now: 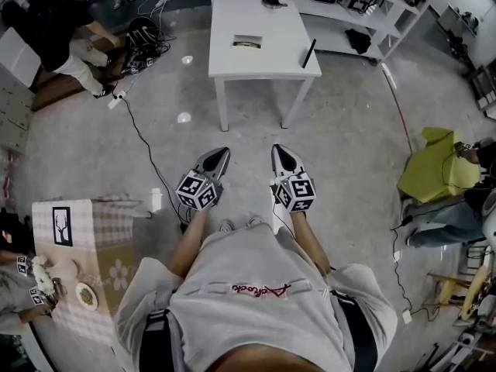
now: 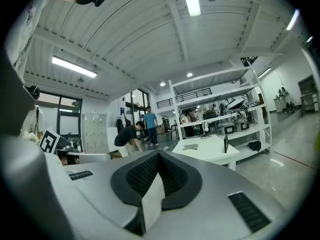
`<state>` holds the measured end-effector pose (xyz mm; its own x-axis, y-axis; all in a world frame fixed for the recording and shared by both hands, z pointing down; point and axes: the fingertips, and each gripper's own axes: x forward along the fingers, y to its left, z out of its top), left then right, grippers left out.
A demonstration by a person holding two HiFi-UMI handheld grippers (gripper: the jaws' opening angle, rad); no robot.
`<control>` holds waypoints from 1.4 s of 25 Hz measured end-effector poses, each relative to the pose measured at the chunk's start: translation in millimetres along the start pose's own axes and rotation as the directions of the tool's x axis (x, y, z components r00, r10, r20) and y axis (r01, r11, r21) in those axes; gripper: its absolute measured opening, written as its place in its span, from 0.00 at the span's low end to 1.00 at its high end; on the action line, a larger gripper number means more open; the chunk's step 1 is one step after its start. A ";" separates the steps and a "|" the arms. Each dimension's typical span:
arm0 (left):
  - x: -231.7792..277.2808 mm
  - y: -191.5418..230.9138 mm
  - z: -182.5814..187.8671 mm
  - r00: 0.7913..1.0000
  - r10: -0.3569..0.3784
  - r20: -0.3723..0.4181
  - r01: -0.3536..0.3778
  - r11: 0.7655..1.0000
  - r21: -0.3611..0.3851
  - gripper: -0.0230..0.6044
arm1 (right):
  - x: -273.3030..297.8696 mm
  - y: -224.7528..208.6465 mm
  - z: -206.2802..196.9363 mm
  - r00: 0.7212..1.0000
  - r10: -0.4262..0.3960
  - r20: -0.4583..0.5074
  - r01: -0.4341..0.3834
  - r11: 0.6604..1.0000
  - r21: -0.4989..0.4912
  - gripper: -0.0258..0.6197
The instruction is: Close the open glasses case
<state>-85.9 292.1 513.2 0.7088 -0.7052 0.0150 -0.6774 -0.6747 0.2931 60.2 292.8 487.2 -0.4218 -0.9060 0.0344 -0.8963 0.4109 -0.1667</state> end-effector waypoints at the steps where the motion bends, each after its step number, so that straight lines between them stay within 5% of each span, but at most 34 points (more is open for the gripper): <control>1: 1.6 -0.3 0.0 1.000 0.001 0.000 -0.001 1.000 0.002 0.07 | 0.5 -1.4 0.6 1.000 0.001 0.001 -0.001 1.000 -0.003 0.05; 20: 39.7 -23.1 -24.5 0.999 0.052 0.002 -0.052 0.999 -0.007 0.07 | -17.9 -56.8 -20.4 0.999 0.035 -0.031 -0.032 0.997 0.073 0.05; 35: 76.3 4.3 -16.5 0.997 0.065 0.032 -0.065 0.998 0.005 0.07 | 24.2 -81.4 -16.7 0.998 0.061 -0.010 -0.060 0.995 0.077 0.05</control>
<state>-31.5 238.9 531.4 0.6570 -0.7539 0.0032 -0.7229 -0.6287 0.2865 120.7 239.1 518.1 -0.4773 -0.8781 0.0337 -0.8560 0.4559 -0.2440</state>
